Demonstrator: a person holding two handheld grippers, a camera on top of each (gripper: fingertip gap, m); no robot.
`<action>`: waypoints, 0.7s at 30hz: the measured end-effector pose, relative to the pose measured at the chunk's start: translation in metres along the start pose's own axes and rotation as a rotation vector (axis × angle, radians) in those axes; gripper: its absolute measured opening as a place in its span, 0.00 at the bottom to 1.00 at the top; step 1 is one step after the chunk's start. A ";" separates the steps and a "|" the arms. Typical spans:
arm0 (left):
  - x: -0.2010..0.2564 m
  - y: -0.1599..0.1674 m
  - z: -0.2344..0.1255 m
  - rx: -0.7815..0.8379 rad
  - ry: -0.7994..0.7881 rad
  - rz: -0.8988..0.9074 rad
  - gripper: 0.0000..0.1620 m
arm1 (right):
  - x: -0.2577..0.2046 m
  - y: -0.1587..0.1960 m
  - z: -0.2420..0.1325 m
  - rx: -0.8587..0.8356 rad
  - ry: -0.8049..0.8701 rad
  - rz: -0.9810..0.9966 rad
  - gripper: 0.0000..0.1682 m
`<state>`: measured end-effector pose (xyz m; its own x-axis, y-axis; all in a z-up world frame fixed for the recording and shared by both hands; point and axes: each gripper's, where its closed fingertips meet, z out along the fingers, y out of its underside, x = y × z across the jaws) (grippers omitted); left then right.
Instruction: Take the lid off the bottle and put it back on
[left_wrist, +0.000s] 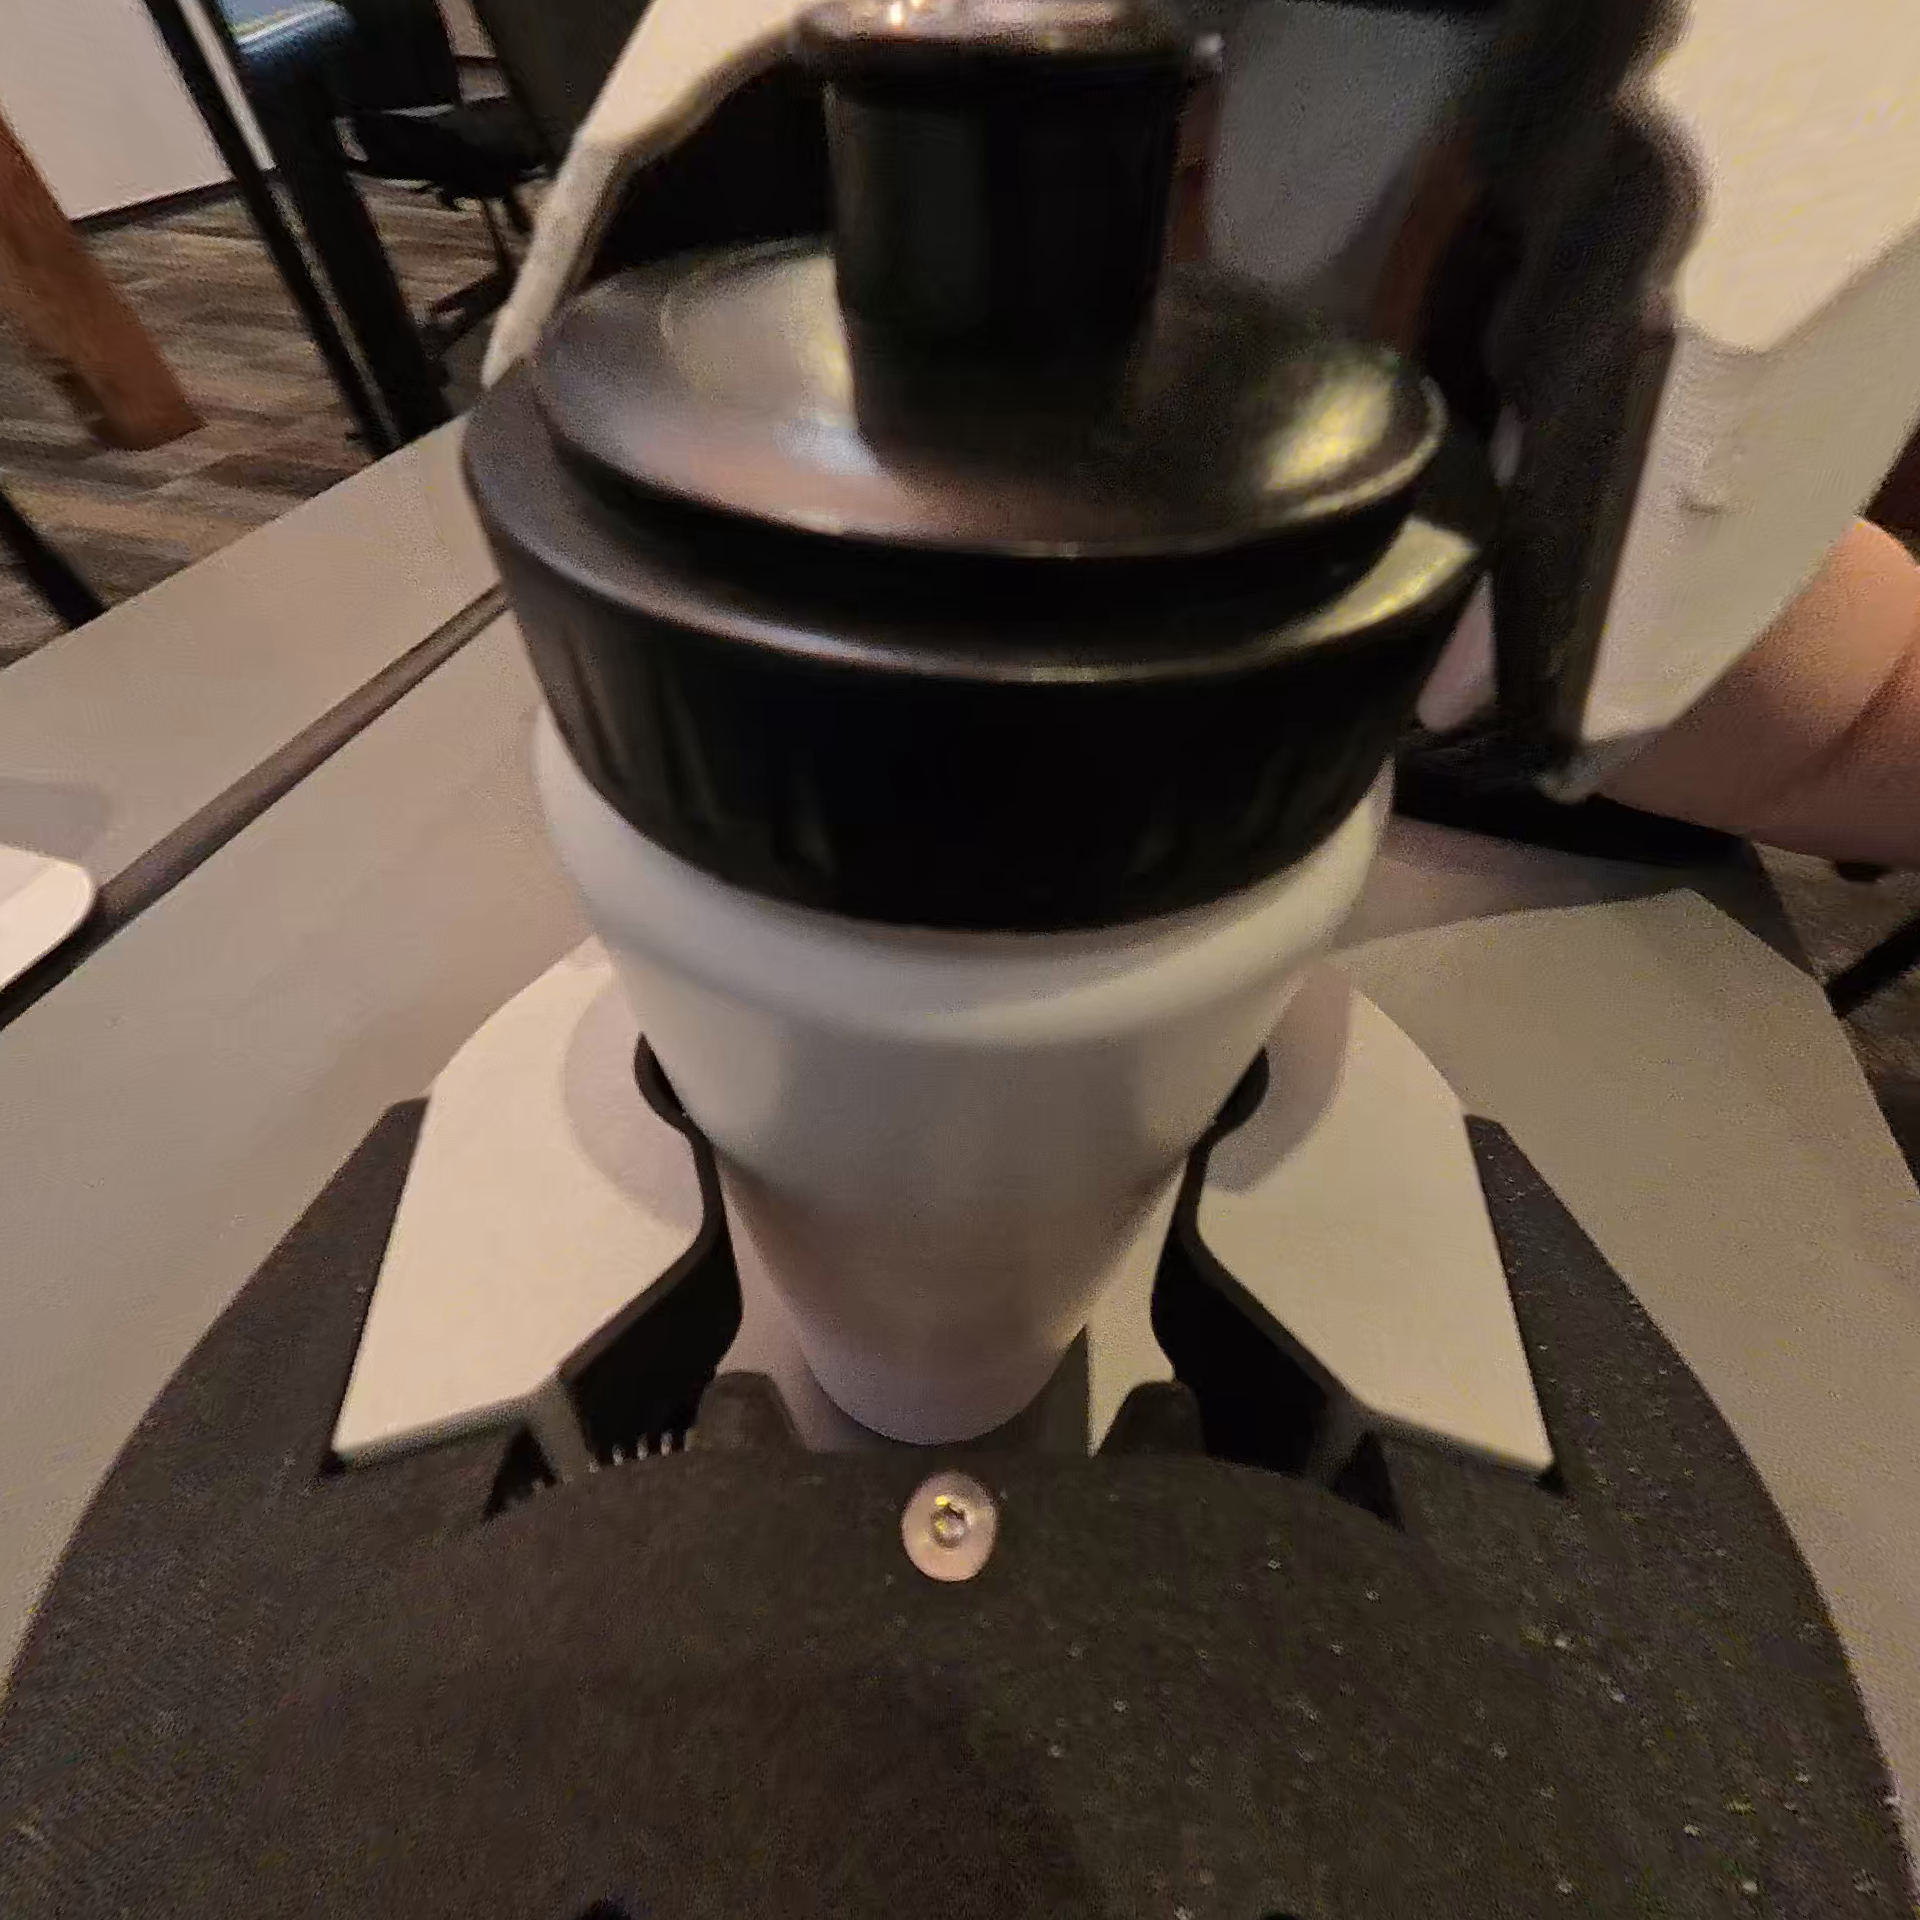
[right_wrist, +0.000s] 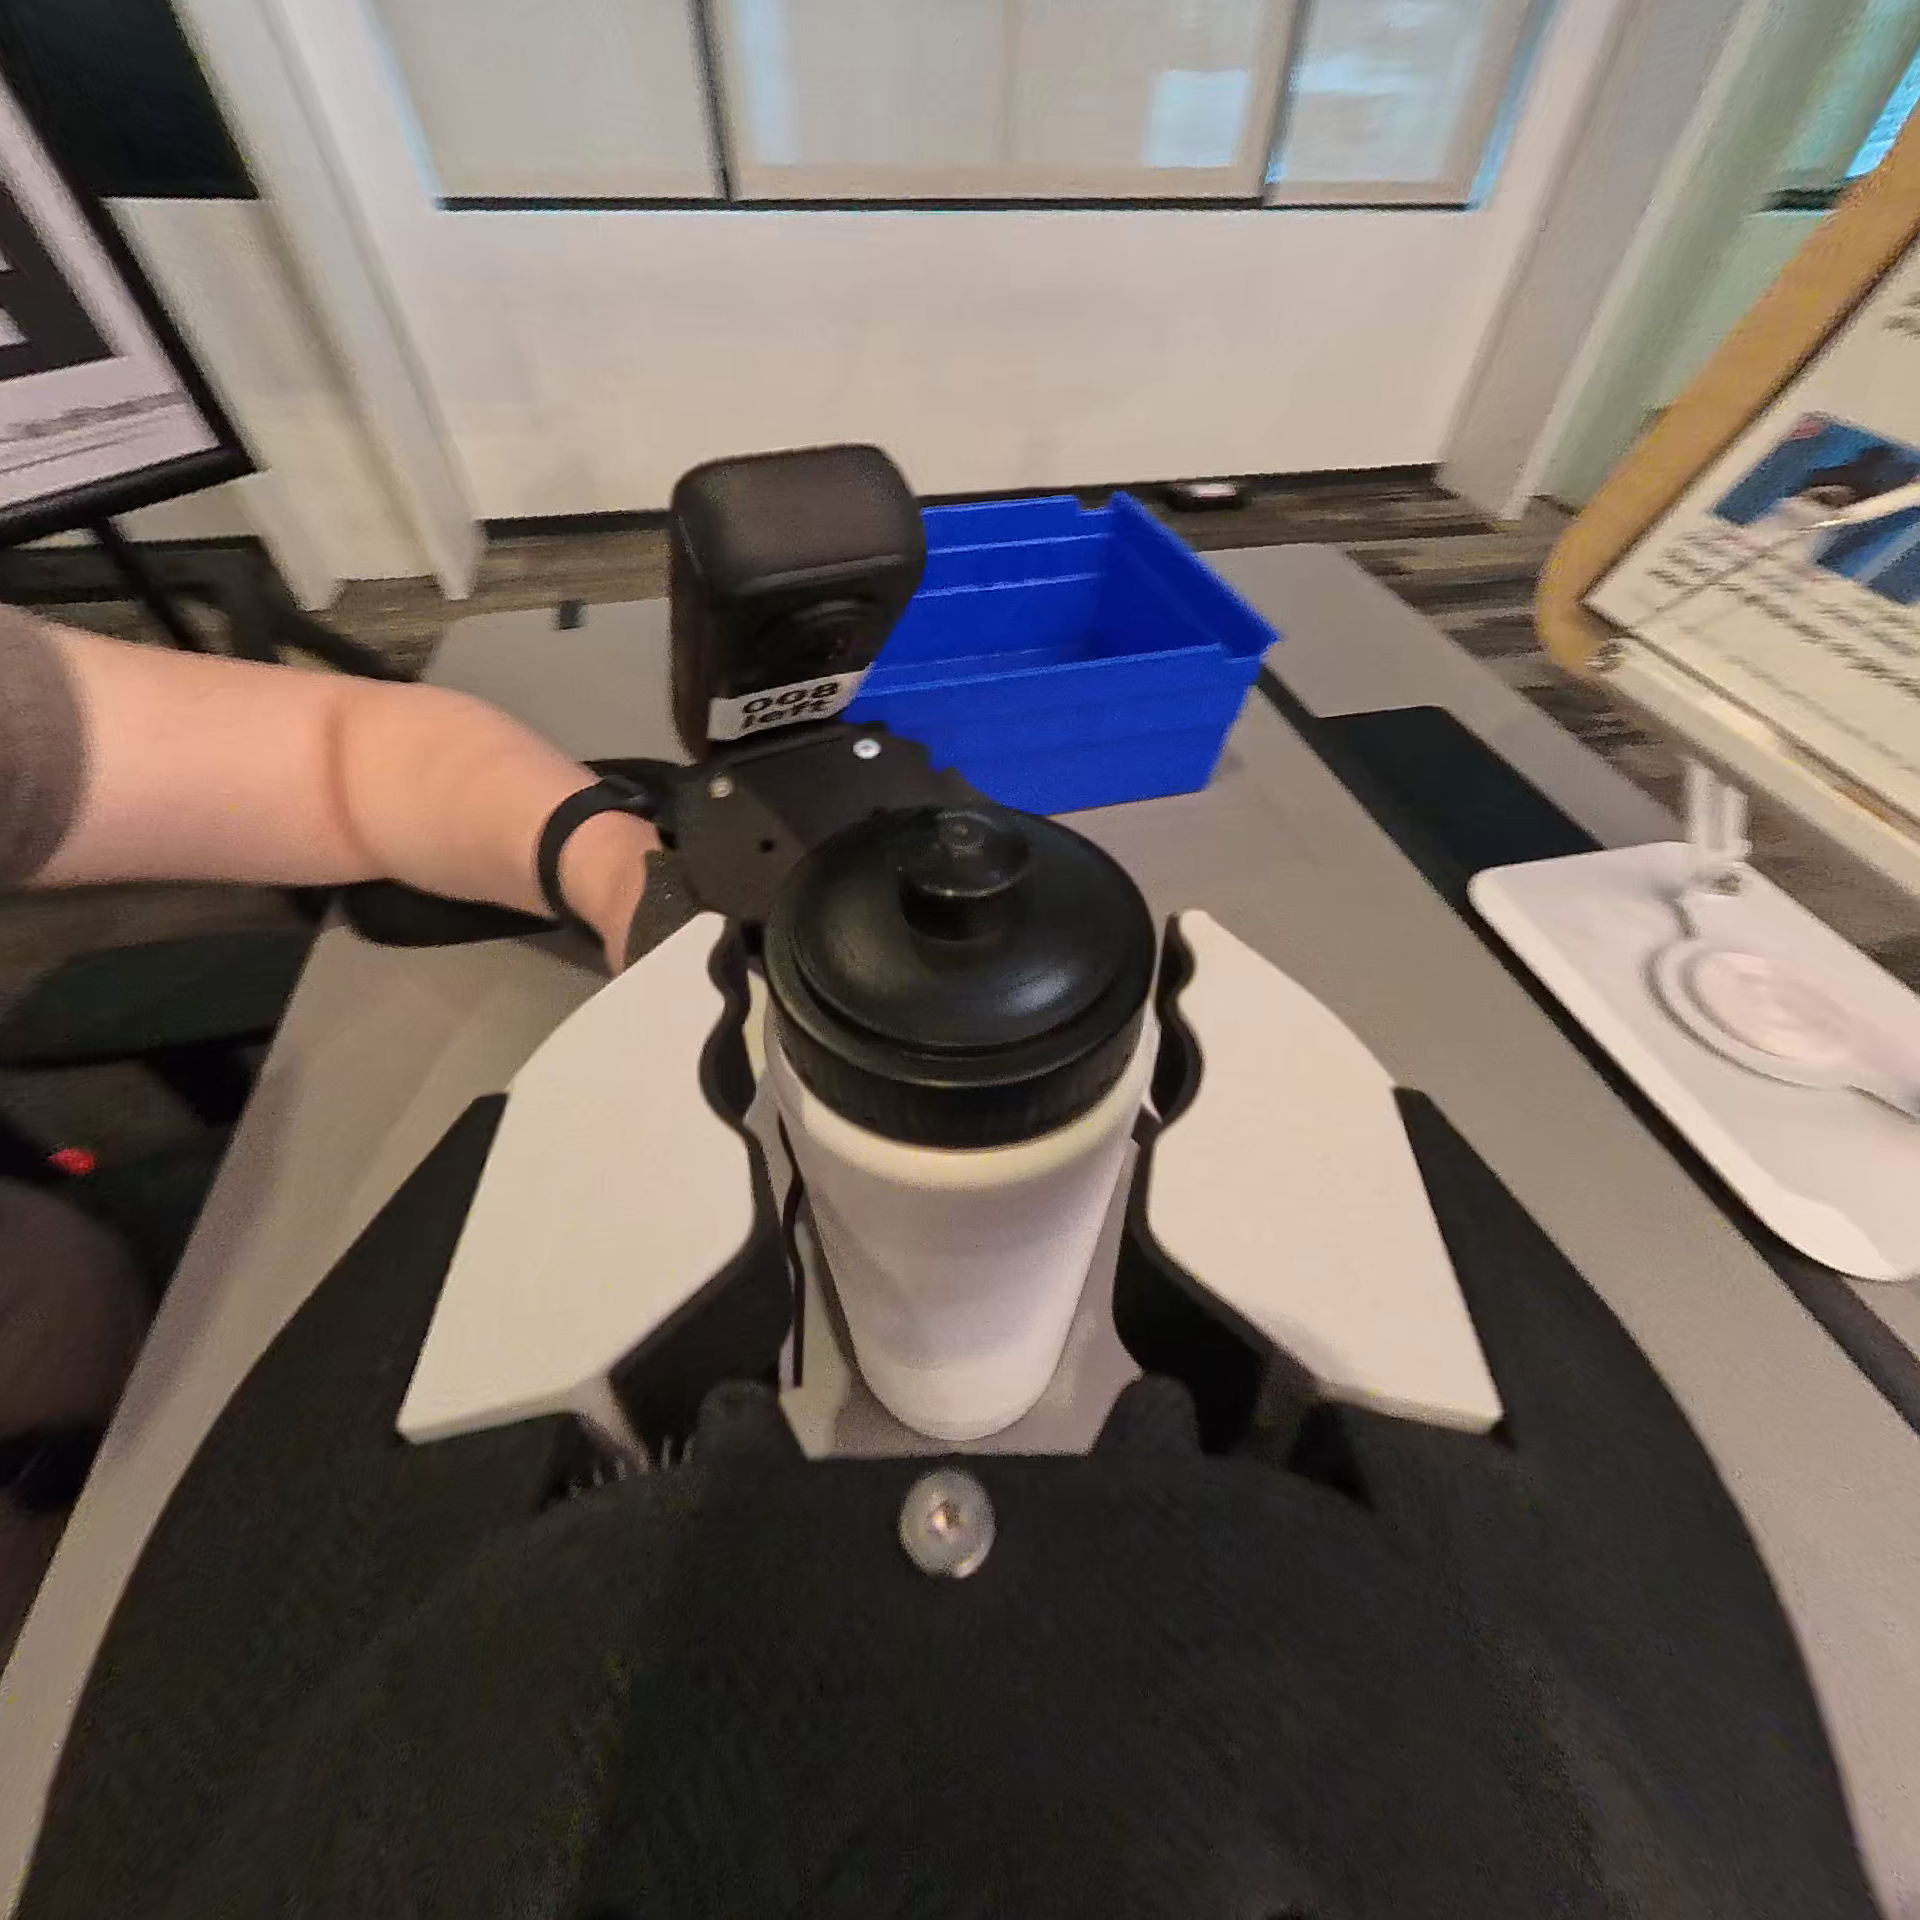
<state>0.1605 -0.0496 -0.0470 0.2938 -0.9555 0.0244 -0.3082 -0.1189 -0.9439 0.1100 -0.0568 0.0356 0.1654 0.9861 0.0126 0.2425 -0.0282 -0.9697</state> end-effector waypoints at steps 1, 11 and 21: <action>0.003 0.000 0.001 0.001 0.016 0.006 0.62 | -0.001 0.001 -0.001 0.004 -0.027 0.001 0.46; -0.013 0.002 -0.003 -0.018 -0.118 -0.037 0.62 | 0.009 -0.003 0.007 0.060 0.121 0.040 0.44; -0.019 0.003 -0.005 -0.025 -0.174 -0.018 0.62 | 0.013 -0.003 0.008 0.039 0.209 0.026 0.44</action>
<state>0.1492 -0.0336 -0.0489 0.4507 -0.8925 -0.0184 -0.3230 -0.1438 -0.9354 0.1033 -0.0425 0.0368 0.3669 0.9296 0.0341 0.1991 -0.0427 -0.9791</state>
